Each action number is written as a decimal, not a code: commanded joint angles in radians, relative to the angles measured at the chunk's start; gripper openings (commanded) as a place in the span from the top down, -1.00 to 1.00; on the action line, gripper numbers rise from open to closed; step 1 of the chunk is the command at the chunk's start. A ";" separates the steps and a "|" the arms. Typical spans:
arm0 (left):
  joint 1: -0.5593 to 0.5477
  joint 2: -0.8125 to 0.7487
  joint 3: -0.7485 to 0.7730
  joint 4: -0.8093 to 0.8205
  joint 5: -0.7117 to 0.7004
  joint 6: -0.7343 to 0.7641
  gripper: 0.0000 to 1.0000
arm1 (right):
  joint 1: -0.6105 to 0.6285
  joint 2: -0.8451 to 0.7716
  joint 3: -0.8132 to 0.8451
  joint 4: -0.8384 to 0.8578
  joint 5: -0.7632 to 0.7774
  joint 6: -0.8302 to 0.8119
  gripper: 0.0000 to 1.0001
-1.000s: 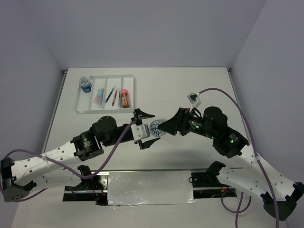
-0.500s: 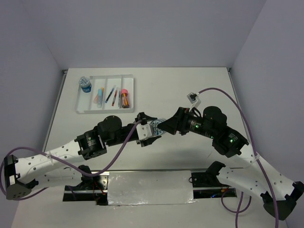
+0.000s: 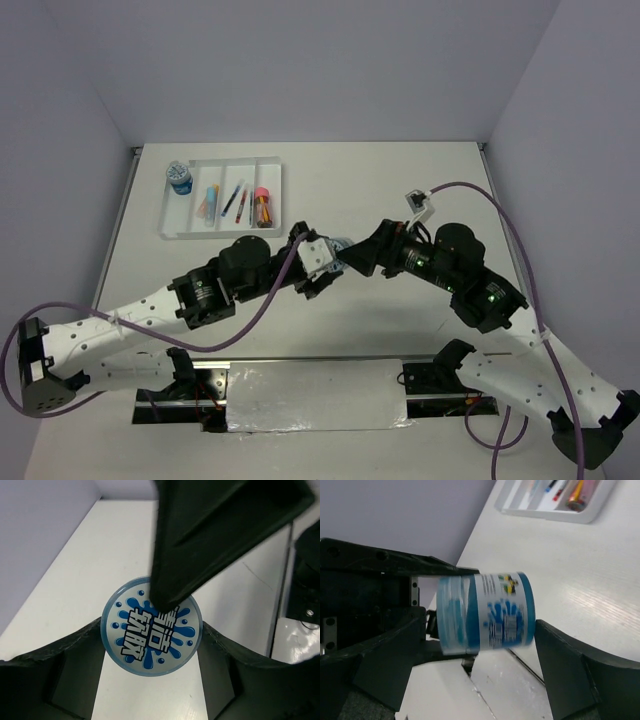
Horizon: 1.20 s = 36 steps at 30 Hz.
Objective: Sort the stationery into containers
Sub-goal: Place the stationery in the storage box.
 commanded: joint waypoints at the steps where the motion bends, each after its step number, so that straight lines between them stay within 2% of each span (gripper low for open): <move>1: 0.060 0.040 0.096 0.002 -0.247 -0.094 1.00 | -0.072 -0.037 0.061 -0.053 0.133 -0.046 -0.99; 3: 0.114 0.052 0.115 -0.018 -0.314 -0.172 1.00 | -0.132 -0.055 0.075 -0.107 0.185 -0.049 -0.99; 4: 0.189 0.067 0.130 -0.035 -0.325 -0.196 1.00 | -0.205 -0.066 0.072 -0.132 0.189 -0.051 -0.99; 7: 0.374 0.101 0.161 -0.101 -0.425 -0.360 1.00 | -0.287 -0.122 0.040 -0.123 0.193 -0.057 -1.00; 8: 0.425 0.112 0.172 -0.142 -0.440 -0.390 1.00 | -0.290 -0.147 0.031 -0.120 0.177 -0.056 -0.99; 9: 0.523 0.136 0.185 -0.156 -0.489 -0.447 1.00 | -0.289 -0.153 0.003 -0.097 0.159 -0.056 -0.99; 11: 0.617 0.167 0.195 -0.193 -0.552 -0.528 1.00 | -0.289 -0.164 -0.021 -0.083 0.102 -0.059 -0.99; 12: 0.717 0.204 0.211 -0.210 -0.569 -0.555 1.00 | -0.287 -0.168 -0.056 -0.057 0.079 -0.057 -1.00; 14: 0.813 0.239 0.218 -0.216 -0.565 -0.623 1.00 | -0.290 -0.191 -0.104 -0.013 0.003 -0.053 -0.99; 15: 0.897 0.277 0.219 -0.211 -0.560 -0.644 1.00 | -0.290 -0.198 -0.147 0.031 -0.025 -0.051 -0.99; 18: 1.048 0.383 0.269 -0.204 -0.517 -0.684 1.00 | -0.286 -0.196 -0.179 0.035 -0.086 -0.088 -0.99; 21: 1.125 0.512 0.352 -0.187 -0.491 -0.675 1.00 | -0.287 -0.188 -0.191 0.026 -0.122 -0.128 -0.99; 24: 1.139 0.628 0.415 -0.155 -0.470 -0.621 1.00 | -0.287 -0.195 -0.227 0.061 -0.151 -0.135 -0.99; 26: 1.142 0.702 0.455 -0.136 -0.470 -0.595 1.00 | -0.286 -0.187 -0.253 0.098 -0.237 -0.145 -0.99; 29: 1.159 0.765 0.474 -0.119 -0.441 -0.608 1.00 | -0.287 -0.161 -0.270 0.136 -0.310 -0.161 -0.99; 36: 1.196 0.805 0.423 -0.100 -0.448 -0.673 1.00 | -0.287 -0.112 -0.271 0.153 -0.343 -0.206 -0.99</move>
